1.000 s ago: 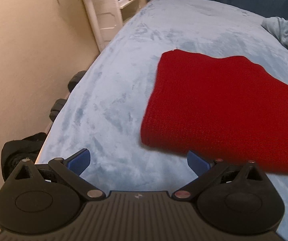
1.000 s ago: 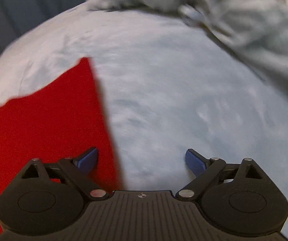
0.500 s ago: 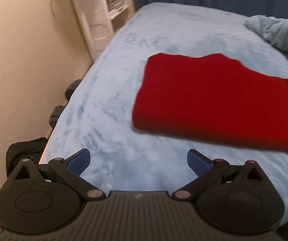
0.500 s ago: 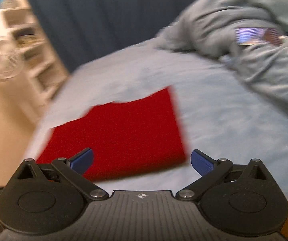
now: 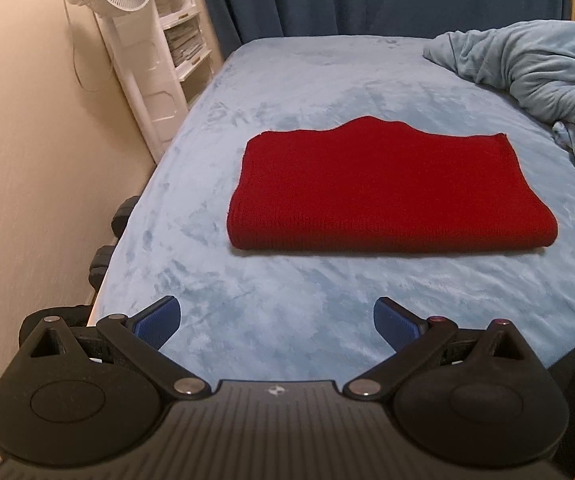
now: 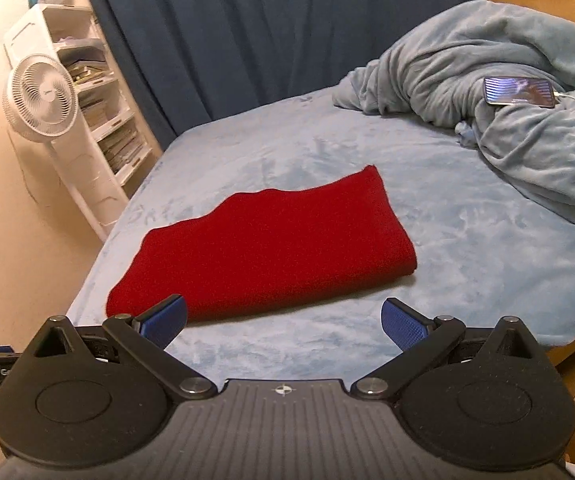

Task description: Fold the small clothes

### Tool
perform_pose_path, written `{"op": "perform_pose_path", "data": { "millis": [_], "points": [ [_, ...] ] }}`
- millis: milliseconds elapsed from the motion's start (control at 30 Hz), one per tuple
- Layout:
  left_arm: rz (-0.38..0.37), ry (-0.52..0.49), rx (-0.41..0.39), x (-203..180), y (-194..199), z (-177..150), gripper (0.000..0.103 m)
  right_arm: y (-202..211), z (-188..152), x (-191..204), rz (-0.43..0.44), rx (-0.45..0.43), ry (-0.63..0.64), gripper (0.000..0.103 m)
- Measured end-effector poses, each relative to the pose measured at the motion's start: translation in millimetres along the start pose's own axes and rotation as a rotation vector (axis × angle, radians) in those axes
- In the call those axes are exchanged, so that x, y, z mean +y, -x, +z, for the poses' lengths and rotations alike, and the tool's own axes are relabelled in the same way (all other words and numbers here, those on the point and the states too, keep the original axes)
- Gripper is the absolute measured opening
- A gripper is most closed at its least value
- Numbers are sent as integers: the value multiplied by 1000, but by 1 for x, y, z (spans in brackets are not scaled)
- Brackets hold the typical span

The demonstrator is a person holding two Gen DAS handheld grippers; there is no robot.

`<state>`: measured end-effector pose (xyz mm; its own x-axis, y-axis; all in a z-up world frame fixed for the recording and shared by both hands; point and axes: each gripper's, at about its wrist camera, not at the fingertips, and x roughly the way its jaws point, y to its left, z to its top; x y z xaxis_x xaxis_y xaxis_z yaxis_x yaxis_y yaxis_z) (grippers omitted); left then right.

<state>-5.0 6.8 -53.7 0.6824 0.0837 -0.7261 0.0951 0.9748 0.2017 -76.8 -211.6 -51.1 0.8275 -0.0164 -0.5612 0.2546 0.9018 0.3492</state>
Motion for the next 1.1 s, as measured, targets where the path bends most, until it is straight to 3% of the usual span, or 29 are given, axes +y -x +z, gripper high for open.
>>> {"op": "perform_pose_path", "data": {
  "millis": [467, 1100],
  "points": [
    [0, 27, 0, 9, 2, 1, 103, 5, -1, 7, 4, 1, 22, 102],
    [-7, 39, 78, 6, -28, 6, 103, -23, -4, -2, -12, 75, -14, 102]
  ]
}}
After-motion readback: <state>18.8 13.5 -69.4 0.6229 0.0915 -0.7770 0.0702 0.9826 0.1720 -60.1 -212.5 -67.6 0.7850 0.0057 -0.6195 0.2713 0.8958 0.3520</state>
